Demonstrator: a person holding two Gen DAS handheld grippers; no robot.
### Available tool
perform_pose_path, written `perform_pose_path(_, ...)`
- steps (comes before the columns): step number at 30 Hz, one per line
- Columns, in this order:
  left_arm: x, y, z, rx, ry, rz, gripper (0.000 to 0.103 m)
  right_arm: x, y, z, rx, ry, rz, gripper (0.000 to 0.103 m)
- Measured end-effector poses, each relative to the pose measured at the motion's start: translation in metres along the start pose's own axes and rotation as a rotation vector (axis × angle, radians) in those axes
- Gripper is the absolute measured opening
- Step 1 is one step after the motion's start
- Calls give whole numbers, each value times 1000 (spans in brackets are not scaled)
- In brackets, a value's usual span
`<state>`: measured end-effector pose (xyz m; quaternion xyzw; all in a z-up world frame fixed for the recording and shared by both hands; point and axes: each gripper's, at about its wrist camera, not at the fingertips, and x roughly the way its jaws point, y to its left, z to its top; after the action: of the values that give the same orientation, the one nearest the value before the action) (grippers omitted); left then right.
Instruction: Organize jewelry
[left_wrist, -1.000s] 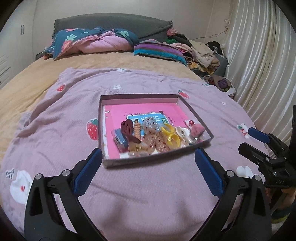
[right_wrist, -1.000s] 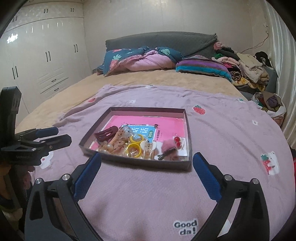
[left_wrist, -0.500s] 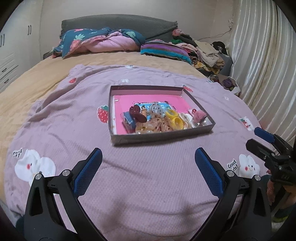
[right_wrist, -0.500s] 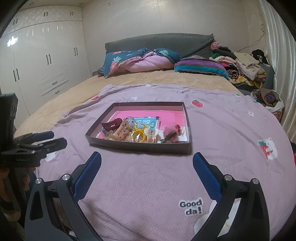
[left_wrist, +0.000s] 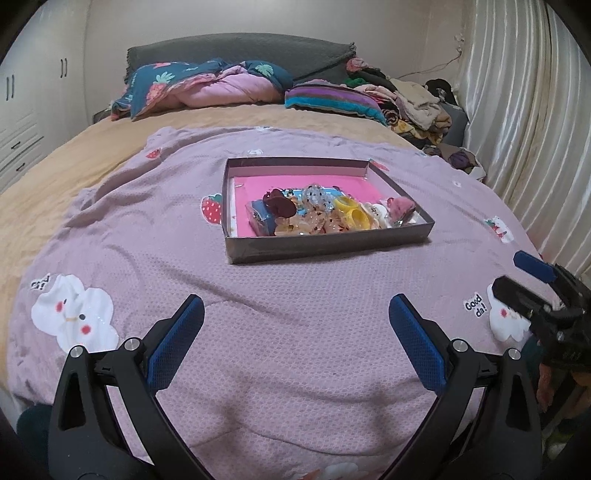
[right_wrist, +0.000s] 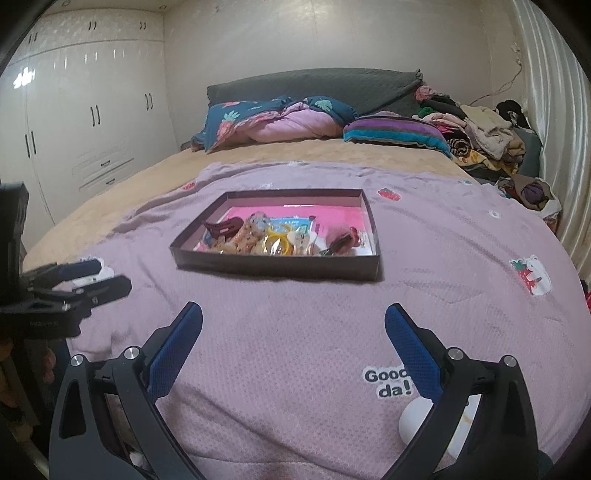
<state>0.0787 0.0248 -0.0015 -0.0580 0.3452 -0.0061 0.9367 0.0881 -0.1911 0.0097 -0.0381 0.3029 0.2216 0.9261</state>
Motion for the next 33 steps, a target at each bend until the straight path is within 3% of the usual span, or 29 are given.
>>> perform_pose_path(33,3,1,-1,-7,12,8,94,7,-5,-6,19,22,-15,99)
